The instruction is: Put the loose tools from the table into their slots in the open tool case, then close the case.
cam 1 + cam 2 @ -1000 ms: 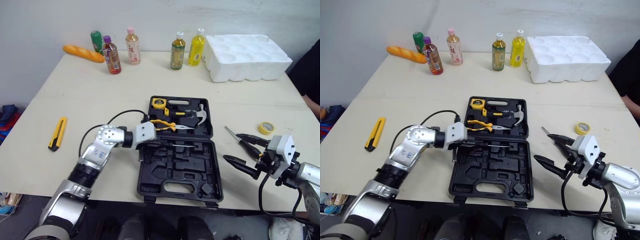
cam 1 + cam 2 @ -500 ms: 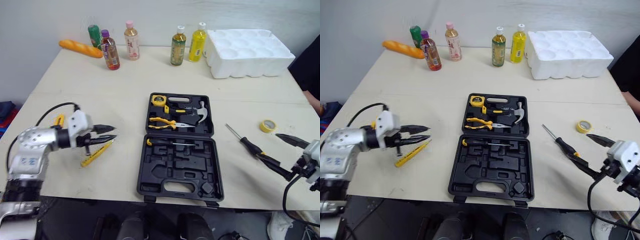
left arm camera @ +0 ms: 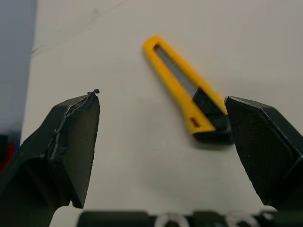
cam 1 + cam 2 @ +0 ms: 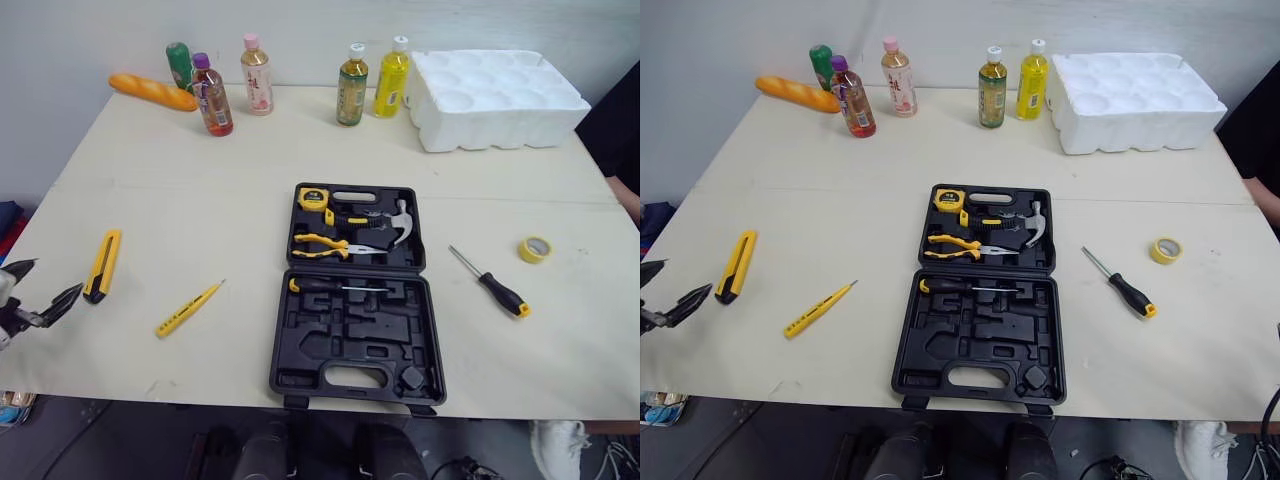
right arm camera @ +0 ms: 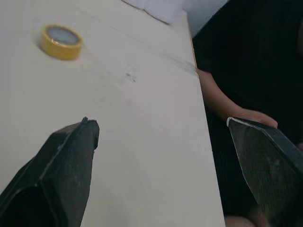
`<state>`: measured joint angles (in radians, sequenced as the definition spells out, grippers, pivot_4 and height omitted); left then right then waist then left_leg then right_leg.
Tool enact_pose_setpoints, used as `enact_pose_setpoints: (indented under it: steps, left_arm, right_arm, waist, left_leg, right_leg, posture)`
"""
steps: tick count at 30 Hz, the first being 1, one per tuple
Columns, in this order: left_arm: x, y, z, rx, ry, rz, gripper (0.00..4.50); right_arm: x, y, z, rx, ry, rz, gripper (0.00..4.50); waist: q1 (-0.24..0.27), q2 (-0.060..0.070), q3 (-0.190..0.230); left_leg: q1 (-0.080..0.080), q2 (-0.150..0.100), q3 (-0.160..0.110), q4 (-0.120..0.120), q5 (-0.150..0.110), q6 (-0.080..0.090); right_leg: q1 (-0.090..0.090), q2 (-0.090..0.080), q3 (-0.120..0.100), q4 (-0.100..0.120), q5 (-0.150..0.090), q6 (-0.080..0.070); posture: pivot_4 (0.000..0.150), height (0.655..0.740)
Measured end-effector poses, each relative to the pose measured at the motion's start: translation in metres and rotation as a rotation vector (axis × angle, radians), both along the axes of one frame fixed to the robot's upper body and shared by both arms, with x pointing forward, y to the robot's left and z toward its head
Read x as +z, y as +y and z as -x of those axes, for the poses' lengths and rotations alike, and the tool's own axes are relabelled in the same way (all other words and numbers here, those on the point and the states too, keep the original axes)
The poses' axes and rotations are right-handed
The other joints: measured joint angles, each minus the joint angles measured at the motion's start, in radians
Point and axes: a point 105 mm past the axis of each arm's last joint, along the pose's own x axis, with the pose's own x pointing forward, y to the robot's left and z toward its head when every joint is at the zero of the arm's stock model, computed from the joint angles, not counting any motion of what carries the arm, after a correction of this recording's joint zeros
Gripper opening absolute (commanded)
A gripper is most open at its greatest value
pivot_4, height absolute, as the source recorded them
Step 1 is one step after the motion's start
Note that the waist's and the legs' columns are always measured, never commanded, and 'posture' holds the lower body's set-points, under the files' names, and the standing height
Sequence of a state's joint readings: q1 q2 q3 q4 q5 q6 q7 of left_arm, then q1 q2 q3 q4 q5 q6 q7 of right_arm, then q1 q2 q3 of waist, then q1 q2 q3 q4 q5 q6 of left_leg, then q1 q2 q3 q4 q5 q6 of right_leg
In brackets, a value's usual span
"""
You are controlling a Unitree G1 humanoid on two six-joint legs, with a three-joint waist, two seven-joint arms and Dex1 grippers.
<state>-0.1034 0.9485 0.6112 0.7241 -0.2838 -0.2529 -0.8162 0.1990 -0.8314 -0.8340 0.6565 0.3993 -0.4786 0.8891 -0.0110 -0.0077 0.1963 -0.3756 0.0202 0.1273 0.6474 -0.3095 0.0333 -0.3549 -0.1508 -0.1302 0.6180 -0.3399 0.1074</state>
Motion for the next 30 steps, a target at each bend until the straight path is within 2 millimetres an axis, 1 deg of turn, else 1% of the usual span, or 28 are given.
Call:
enact_pose_setpoints:
  steps: [3, 4, 5, 7, 11, 18, 20, 23, 24, 27, 30]
  left_arm:
    - [-0.005, 0.030, 0.015, 0.160, 0.016, -0.009, 4.42]
    - [-0.006, 0.037, 0.019, 0.198, 0.017, -0.008, 4.42]
    - [-0.007, 0.039, 0.021, 0.214, 0.014, -0.007, 4.42]
    - [-0.009, 0.041, 0.022, 0.225, 0.011, -0.004, 4.42]
    - [-0.006, 0.038, 0.020, 0.204, -0.007, -0.017, 4.42]
    - [-0.006, 0.031, 0.017, 0.152, -0.013, -0.011, 4.42]
    - [-0.005, 0.022, 0.013, 0.105, -0.016, -0.016, 4.42]
    - [-0.003, 0.002, 0.002, 0.009, -0.044, -0.010, 4.42]
    - [-0.004, -0.013, -0.004, -0.064, -0.045, -0.012, 4.42]
    - [-0.007, -0.044, -0.014, -0.220, -0.012, -0.032, 4.42]
    - [-0.005, -0.057, -0.018, -0.289, 0.004, -0.041, 4.42]
  right_arm:
    - [-0.003, -0.016, 0.011, -0.075, 0.017, 0.040, 4.50]
    - [-0.004, -0.021, 0.015, -0.099, 0.023, 0.043, 4.50]
    - [-0.004, -0.024, 0.018, -0.114, 0.023, 0.045, 4.50]
    - [-0.007, -0.027, 0.019, -0.134, 0.012, 0.037, 4.50]
    - [-0.013, -0.029, 0.021, -0.148, 0.014, 0.026, 4.50]
    - [-0.015, -0.019, 0.008, -0.079, 0.017, 0.015, 4.50]
    - [-0.012, -0.015, 0.004, -0.054, 0.004, 0.010, 4.50]
    - [-0.005, -0.001, -0.009, 0.037, -0.012, 0.002, 4.50]
    - [-0.003, 0.009, -0.016, 0.099, -0.007, -0.007, 4.50]
    - [0.004, 0.028, -0.030, 0.212, 0.006, -0.020, 4.50]
    - [0.012, 0.036, -0.034, 0.258, 0.003, -0.023, 4.50]
  waist:
    - [-0.006, 0.000, 0.000]
    - [-0.008, 0.000, 0.000]
    - [-0.009, 0.000, 0.000]
    - [-0.016, 0.000, 0.000]
    - [-0.019, 0.000, 0.000]
    - [-0.027, 0.000, 0.000]
    - [-0.025, 0.000, 0.000]
    - [-0.022, 0.000, 0.000]
    - [-0.021, 0.000, 0.000]
    - [-0.019, 0.001, 0.000]
    - [-0.018, 0.001, 0.000]
  left_leg:
    - [0.002, -0.001, 0.002, -0.001, -0.001, 0.002]
    - [0.002, 0.000, 0.002, -0.001, -0.001, 0.001]
    - [0.002, 0.000, 0.002, -0.002, 0.000, 0.000]
    - [0.002, 0.000, 0.002, -0.002, 0.002, -0.004]
    - [0.002, 0.000, 0.003, -0.002, 0.002, -0.004]
    - [0.003, 0.000, 0.005, -0.002, 0.002, -0.004]
    - [0.003, 0.000, 0.006, -0.002, 0.002, -0.004]
    - [0.003, 0.000, 0.006, -0.001, 0.002, -0.004]
    - [0.003, 0.000, 0.006, -0.001, 0.002, -0.004]
    - [0.003, 0.000, 0.006, -0.002, 0.002, -0.004]
    - [0.002, 0.001, 0.006, -0.002, 0.002, -0.003]
  right_leg:
    - [-0.002, -0.001, 0.003, 0.003, 0.000, 0.000]
    - [-0.002, -0.001, 0.003, 0.003, 0.000, 0.000]
    - [-0.003, -0.001, 0.003, 0.003, 0.000, 0.000]
    - [-0.003, -0.001, 0.003, 0.003, 0.000, -0.001]
    - [-0.003, -0.001, 0.003, 0.004, 0.000, -0.001]
    - [-0.004, -0.001, 0.006, 0.005, 0.000, -0.001]
    - [-0.004, -0.001, 0.006, 0.005, 0.000, -0.001]
    - [-0.004, -0.001, 0.007, 0.006, 0.000, -0.001]
    - [-0.004, -0.001, 0.007, 0.006, 0.000, -0.001]
    - [-0.005, -0.001, 0.007, 0.006, 0.000, -0.001]
    - [-0.005, 0.001, 0.007, 0.005, 0.000, -0.001]
  posture:
    - [0.150, 0.7400]
    - [0.150, 0.7400]
    - [0.150, 0.7400]
    - [0.150, 0.7400]
    - [0.150, 0.7400]
    - [0.150, 0.7400]
    - [0.150, 0.7400]
    - [0.150, 0.7400]
    - [0.150, 0.7400]
    - [0.150, 0.7400]
    - [0.150, 0.7400]
